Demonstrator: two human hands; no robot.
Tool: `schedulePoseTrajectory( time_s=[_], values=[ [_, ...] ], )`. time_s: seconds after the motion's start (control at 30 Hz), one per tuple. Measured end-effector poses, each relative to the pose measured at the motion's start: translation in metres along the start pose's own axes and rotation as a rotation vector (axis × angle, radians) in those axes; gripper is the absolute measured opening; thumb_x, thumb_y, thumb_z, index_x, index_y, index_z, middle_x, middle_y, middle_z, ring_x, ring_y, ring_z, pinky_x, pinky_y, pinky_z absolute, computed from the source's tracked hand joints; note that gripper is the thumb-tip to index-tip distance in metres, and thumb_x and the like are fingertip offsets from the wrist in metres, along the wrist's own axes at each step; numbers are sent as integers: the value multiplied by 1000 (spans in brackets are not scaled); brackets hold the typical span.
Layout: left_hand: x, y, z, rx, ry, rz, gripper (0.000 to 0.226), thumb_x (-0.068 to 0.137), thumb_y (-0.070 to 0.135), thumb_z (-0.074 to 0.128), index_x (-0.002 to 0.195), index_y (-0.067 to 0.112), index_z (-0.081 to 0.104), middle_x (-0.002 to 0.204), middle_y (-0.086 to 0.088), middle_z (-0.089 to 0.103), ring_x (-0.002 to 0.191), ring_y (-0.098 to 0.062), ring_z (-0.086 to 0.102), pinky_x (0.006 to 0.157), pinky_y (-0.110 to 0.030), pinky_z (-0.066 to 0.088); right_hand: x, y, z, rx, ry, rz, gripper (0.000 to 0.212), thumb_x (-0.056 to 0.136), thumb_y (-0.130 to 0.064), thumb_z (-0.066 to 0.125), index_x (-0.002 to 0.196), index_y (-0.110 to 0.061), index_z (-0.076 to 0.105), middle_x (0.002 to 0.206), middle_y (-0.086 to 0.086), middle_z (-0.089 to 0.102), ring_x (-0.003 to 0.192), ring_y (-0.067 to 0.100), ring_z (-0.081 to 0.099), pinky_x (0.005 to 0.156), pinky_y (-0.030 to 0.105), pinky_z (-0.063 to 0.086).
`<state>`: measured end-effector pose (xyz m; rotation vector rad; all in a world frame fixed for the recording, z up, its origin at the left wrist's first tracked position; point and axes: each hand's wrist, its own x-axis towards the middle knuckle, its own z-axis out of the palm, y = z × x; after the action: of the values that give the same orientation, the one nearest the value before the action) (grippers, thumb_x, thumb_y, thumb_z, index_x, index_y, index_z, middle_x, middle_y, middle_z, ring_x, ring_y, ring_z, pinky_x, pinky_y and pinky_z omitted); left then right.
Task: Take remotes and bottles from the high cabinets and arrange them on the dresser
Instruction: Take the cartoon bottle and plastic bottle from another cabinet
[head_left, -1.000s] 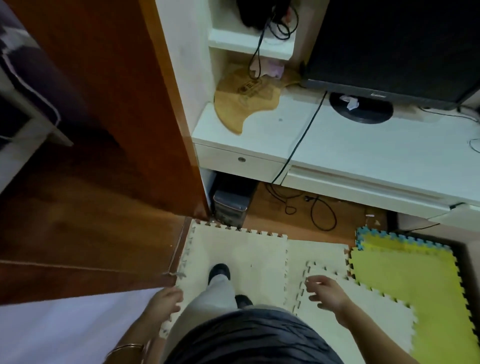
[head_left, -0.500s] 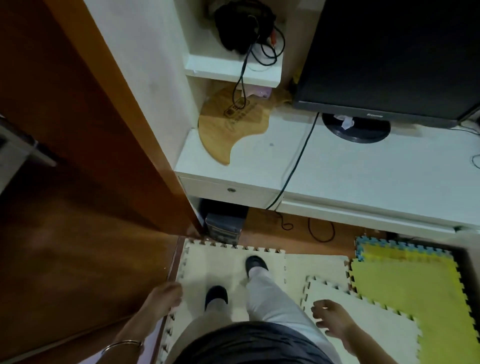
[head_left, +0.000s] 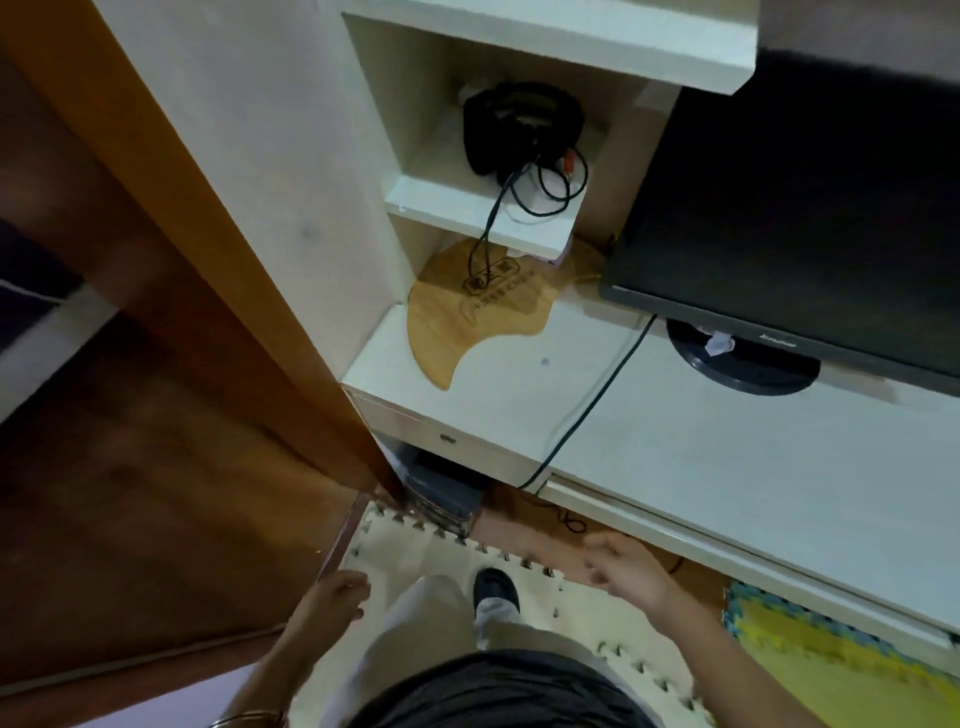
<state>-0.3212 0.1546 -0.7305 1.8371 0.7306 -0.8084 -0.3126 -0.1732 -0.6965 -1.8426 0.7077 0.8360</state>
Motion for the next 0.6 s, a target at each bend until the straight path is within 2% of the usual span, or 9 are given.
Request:
schedulePoseTrajectory(
  time_s=[0.07, 0.1, 0.17, 0.27, 0.37, 0.43, 0.5, 0.6],
  values=[
    [-10, 33, -1, 68, 40, 93, 23, 86, 25, 55, 101, 10, 62, 93, -10, 60, 80, -21, 56, 73, -33, 45, -6, -31, -6, -9, 23, -129, 23, 94, -21, 49, 115, -17, 55, 97, -2, 59, 85, 11, 57, 67, 12, 43],
    [-15, 50, -4, 102, 94, 167, 25, 90, 26, 51, 109, 13, 62, 98, -8, 64, 84, -19, 58, 76, -32, 46, -11, -49, -10, -3, 42, -198, 23, 93, -21, 49, 115, -17, 56, 95, -2, 61, 84, 9, 58, 65, 9, 43],
    [-27, 91, -13, 144, 176, 316, 24, 94, 26, 48, 114, 21, 60, 104, 0, 65, 88, -13, 60, 75, -24, 48, -24, -88, -22, 31, 64, -326, 23, 93, -22, 50, 115, -20, 58, 97, -3, 62, 87, 7, 59, 67, 10, 42],
    [-65, 166, -34, 121, 177, 616, 16, 93, 29, 50, 104, 34, 61, 102, 15, 64, 96, 0, 59, 72, -9, 40, -53, -149, -43, 68, 117, -539, 20, 92, -25, 52, 111, -28, 59, 95, -5, 63, 94, 13, 62, 74, 14, 43],
    [-115, 243, -56, 89, 186, 937, 16, 89, 31, 55, 94, 45, 60, 96, 18, 69, 97, 7, 60, 77, -9, 41, -95, -209, -68, 23, 240, -796, 19, 89, -28, 57, 105, -39, 59, 100, -9, 66, 97, 6, 63, 75, 11, 47],
    [-147, 290, -69, 36, 185, 1128, 19, 88, 28, 57, 93, 46, 60, 96, 18, 69, 96, 10, 60, 76, -6, 44, -126, -247, -86, -9, 310, -975, 24, 88, -26, 59, 108, -37, 61, 102, -8, 69, 96, 1, 63, 81, 11, 49],
    [-177, 335, -82, -20, 200, 1313, 17, 86, 29, 62, 92, 45, 60, 102, 26, 64, 94, 9, 60, 77, -1, 44, -159, -283, -105, -59, 386, -1111, 27, 87, -25, 59, 110, -37, 60, 102, -9, 69, 97, -1, 63, 82, 13, 51],
    [-219, 396, -100, -71, 234, 1517, 19, 72, 34, 57, 87, 45, 60, 97, 27, 66, 90, 8, 62, 81, -4, 46, -204, -332, -131, -159, 552, -1269, 27, 86, -26, 58, 111, -38, 57, 100, -12, 67, 95, 2, 63, 84, 15, 51]
  ],
)
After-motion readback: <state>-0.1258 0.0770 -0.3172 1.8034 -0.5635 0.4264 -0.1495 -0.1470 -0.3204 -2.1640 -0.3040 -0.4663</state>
